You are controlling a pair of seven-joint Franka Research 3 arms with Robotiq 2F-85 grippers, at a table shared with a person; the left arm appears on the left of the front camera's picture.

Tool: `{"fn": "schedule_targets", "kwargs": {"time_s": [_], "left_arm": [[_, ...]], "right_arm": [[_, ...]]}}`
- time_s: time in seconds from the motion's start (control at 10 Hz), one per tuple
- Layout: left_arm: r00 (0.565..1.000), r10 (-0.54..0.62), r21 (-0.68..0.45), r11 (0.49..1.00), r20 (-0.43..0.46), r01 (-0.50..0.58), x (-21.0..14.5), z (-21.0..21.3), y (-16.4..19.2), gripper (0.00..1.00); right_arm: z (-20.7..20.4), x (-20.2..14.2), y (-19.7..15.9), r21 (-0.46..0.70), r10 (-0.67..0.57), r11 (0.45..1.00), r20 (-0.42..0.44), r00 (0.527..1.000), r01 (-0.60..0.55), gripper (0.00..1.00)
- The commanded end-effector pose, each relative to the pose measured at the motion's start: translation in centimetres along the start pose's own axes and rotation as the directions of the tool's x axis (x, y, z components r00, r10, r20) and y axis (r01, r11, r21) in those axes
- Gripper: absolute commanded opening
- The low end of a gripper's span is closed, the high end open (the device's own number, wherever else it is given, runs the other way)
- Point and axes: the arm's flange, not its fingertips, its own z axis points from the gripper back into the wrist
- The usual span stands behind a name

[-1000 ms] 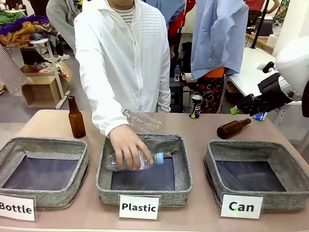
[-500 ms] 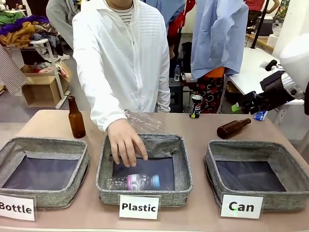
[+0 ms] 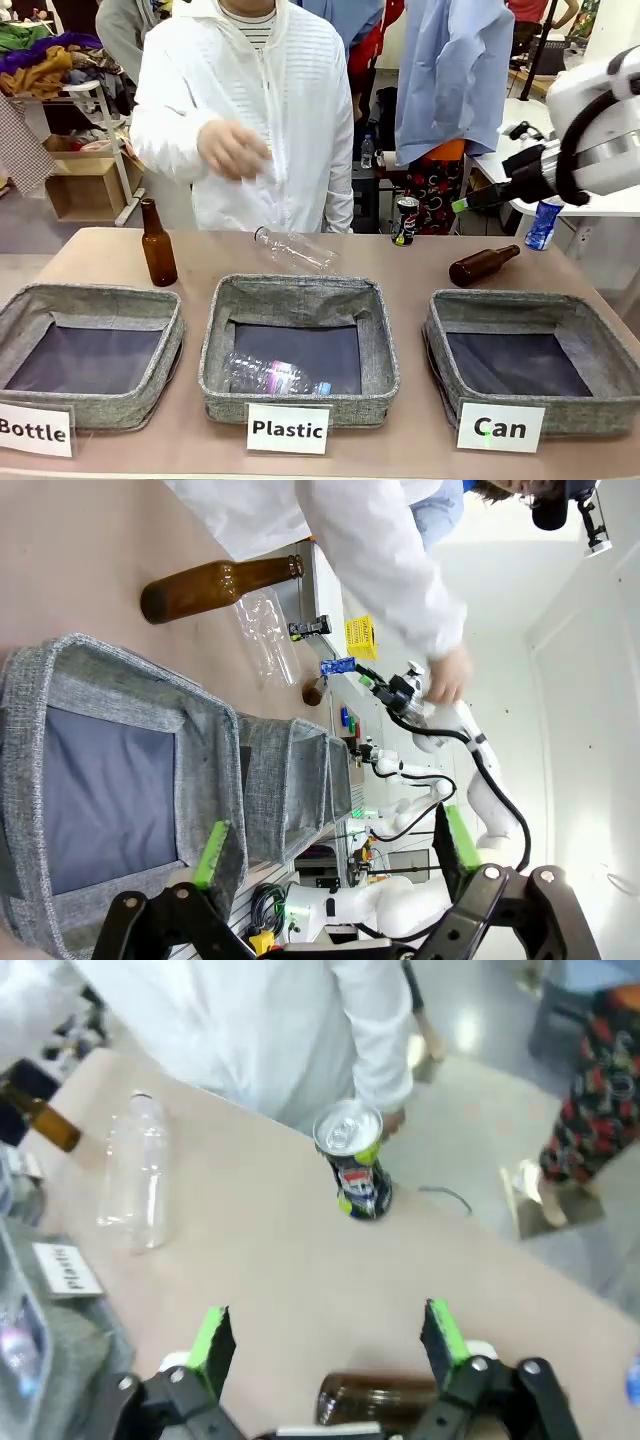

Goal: Sort the can waste into the basket.
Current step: Pick up the can waste from the table and place it in the right Fabric basket.

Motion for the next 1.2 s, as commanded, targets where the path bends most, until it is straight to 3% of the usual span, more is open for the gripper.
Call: {"fn": "schedule_targets", "kwargs": {"time_s": [0.0,0.1,0.3,0.8,1.1], "left_arm": [[1.000,-0.022,-0.014,1.000,0.003,0.022,-0.1,0.1,-0.1,1.00],[1.000,-0.022,-0.014,1.000,0.003,0.022,-0.1,0.1,-0.1,1.00],[1.000,-0.022,-0.014,1.000,0.003,0.022,-0.1,0.1,-0.1,1.00],[1.000,-0.022,-0.014,1.000,0.003,0.022,-0.1,0.1,-0.1,1.00],[1.000,-0.022,-0.014,1.000,0.003,0.022,-0.1,0.1,-0.1,1.00]], "right_arm": [[-3.0,-0.3,-3.0,0.072,0.126,0.989,0.061,0.990,-0.130,1.00],[-4.7,-0.7,-3.7,0.117,0.165,0.978,0.083,0.983,-0.174,1.00],[-8.3,-1.5,-5.4,0.071,0.220,0.971,0.099,0.970,-0.228,1.00],[-13.9,-2.0,-6.1,0.042,0.234,0.968,0.205,0.950,-0.248,1.00],[-16.3,-1.5,-5.8,0.093,0.211,0.967,0.231,0.950,-0.237,1.00]]}}
